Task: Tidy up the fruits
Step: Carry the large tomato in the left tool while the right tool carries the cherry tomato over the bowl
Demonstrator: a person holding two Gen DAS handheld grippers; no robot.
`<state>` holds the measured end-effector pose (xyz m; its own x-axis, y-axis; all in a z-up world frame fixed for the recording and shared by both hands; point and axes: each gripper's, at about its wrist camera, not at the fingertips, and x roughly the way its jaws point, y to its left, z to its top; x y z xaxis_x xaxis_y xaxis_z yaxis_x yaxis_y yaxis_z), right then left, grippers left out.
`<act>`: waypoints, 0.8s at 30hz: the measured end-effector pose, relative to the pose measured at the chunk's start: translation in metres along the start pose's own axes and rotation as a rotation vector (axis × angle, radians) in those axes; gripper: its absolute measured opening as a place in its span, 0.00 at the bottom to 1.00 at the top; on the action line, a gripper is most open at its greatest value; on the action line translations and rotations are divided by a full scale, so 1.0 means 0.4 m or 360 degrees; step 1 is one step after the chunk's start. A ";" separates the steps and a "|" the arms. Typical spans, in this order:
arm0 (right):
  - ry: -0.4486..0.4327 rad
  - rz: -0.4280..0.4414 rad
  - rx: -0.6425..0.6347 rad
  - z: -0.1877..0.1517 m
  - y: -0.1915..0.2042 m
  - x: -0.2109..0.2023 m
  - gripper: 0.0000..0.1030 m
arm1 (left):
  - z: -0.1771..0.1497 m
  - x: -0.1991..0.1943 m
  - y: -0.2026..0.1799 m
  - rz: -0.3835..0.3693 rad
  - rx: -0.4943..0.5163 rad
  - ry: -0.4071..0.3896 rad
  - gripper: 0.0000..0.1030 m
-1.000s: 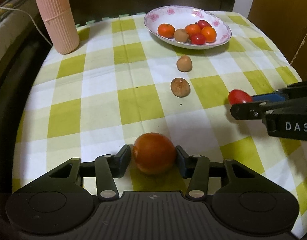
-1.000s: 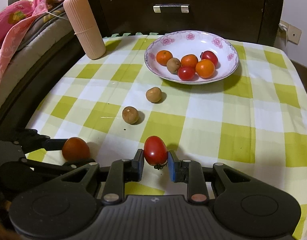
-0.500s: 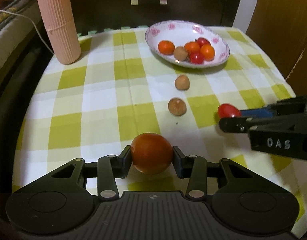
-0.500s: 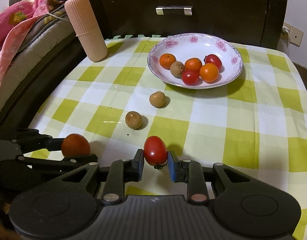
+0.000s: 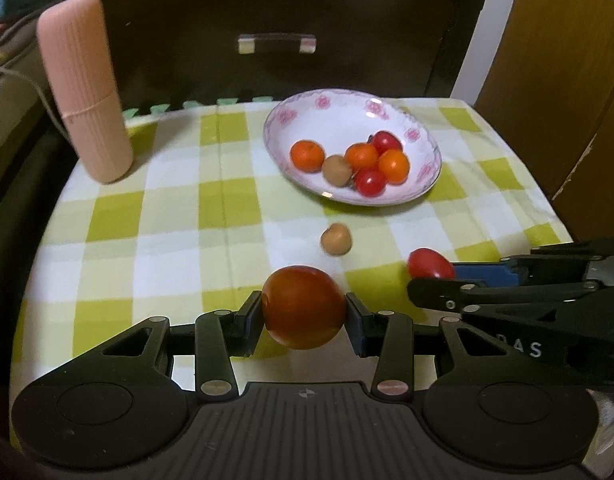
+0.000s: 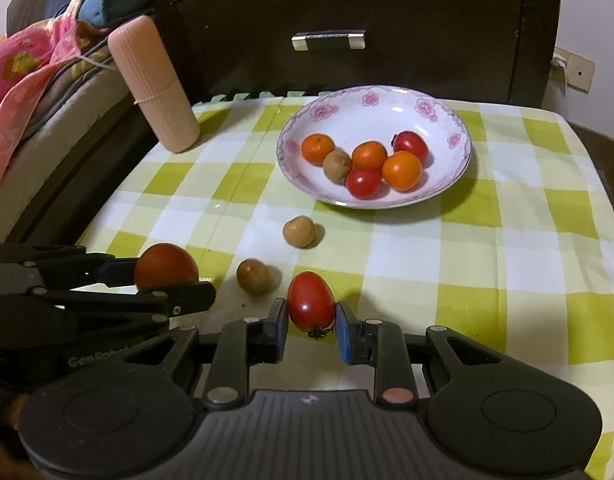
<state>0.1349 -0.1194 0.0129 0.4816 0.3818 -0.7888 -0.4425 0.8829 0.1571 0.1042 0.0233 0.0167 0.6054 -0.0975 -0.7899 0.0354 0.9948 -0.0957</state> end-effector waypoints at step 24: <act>-0.0120 -0.0034 0.0188 0.167 -0.123 0.077 0.24 | 0.198 0.134 -0.014 -0.0015 0.0034 -0.0068 0.48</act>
<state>0.2219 -0.1329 0.0205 0.5476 0.3783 -0.7463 -0.3417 0.9153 0.2132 0.1996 0.0147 0.0230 0.6386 -0.1060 -0.7622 0.0582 0.9943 -0.0895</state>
